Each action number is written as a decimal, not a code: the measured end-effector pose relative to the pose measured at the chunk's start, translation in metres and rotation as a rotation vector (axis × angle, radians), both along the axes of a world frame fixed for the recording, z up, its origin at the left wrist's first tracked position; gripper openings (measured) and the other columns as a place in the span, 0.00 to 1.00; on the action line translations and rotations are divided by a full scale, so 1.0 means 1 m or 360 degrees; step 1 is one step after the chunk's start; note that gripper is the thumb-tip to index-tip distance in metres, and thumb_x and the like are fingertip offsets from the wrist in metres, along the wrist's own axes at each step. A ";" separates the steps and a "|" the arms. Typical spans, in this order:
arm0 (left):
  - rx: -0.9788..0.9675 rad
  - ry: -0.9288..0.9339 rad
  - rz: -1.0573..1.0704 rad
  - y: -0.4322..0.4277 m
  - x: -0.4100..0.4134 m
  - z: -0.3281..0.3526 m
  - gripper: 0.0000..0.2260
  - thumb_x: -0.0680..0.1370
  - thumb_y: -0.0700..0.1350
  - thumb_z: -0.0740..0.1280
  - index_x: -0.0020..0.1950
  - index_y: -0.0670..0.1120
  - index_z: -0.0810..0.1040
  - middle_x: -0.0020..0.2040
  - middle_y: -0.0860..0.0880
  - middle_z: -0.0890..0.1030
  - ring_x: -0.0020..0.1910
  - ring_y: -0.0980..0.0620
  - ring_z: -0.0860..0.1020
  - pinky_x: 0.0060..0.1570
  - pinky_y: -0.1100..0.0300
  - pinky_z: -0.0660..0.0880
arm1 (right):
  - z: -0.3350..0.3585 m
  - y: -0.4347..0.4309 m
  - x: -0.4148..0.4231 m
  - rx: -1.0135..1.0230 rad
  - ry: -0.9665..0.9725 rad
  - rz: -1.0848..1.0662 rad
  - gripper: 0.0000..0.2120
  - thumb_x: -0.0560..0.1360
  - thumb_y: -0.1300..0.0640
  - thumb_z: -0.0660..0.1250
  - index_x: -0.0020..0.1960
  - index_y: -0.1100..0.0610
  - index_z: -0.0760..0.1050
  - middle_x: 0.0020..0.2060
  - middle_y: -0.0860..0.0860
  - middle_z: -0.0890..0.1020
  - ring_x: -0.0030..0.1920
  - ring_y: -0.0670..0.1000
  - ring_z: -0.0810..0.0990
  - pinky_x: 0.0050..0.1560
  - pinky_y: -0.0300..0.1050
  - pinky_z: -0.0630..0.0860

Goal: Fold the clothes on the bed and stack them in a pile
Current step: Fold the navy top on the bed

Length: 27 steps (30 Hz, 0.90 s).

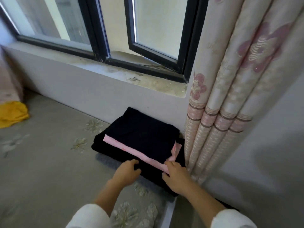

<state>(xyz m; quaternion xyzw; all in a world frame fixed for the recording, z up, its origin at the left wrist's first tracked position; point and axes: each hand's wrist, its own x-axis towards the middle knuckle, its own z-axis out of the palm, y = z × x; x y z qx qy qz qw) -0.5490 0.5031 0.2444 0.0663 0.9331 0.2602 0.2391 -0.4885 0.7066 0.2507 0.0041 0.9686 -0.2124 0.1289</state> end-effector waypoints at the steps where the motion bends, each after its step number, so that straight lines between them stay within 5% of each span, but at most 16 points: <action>1: -0.0015 0.0017 -0.0007 -0.002 0.016 0.005 0.19 0.79 0.47 0.61 0.69 0.47 0.71 0.62 0.47 0.77 0.58 0.49 0.76 0.54 0.59 0.72 | 0.004 -0.001 0.013 -0.0003 -0.0001 0.0013 0.17 0.80 0.50 0.57 0.67 0.54 0.66 0.62 0.52 0.72 0.61 0.53 0.71 0.58 0.47 0.69; 4: -0.0066 0.0112 0.0018 -0.013 0.063 0.022 0.15 0.78 0.46 0.60 0.63 0.45 0.75 0.61 0.45 0.78 0.60 0.46 0.76 0.56 0.56 0.72 | 0.014 -0.008 0.049 -0.0076 0.0020 0.0030 0.17 0.81 0.50 0.57 0.68 0.54 0.65 0.62 0.53 0.72 0.60 0.52 0.71 0.60 0.47 0.69; 14: -0.0165 0.0267 0.0465 -0.074 0.291 0.059 0.19 0.79 0.49 0.61 0.69 0.47 0.71 0.68 0.46 0.73 0.66 0.47 0.72 0.61 0.59 0.67 | 0.037 -0.066 0.201 -0.0090 -0.0065 0.0401 0.21 0.79 0.49 0.59 0.69 0.56 0.65 0.67 0.54 0.70 0.66 0.55 0.68 0.63 0.48 0.68; 20: -0.0265 0.0322 0.0824 -0.150 0.396 0.087 0.18 0.79 0.49 0.60 0.69 0.48 0.71 0.65 0.45 0.75 0.62 0.47 0.74 0.55 0.59 0.70 | 0.053 -0.143 0.261 -0.0234 -0.0041 0.0611 0.23 0.78 0.51 0.62 0.71 0.58 0.65 0.69 0.56 0.70 0.68 0.56 0.69 0.66 0.46 0.66; 24: -0.0228 0.0391 0.1112 -0.196 0.473 0.096 0.18 0.78 0.49 0.61 0.68 0.48 0.72 0.53 0.44 0.79 0.50 0.48 0.78 0.45 0.59 0.71 | 0.054 -0.207 0.308 -0.0335 -0.0044 0.0793 0.23 0.78 0.51 0.62 0.71 0.58 0.66 0.68 0.55 0.71 0.67 0.54 0.70 0.67 0.46 0.66; 27: -0.0232 0.0388 0.1308 -0.233 0.539 0.095 0.18 0.79 0.48 0.62 0.68 0.47 0.72 0.63 0.44 0.76 0.60 0.47 0.75 0.57 0.57 0.71 | 0.043 -0.259 0.355 -0.0296 -0.0144 0.0964 0.24 0.78 0.50 0.62 0.71 0.58 0.65 0.68 0.54 0.71 0.67 0.54 0.70 0.66 0.46 0.67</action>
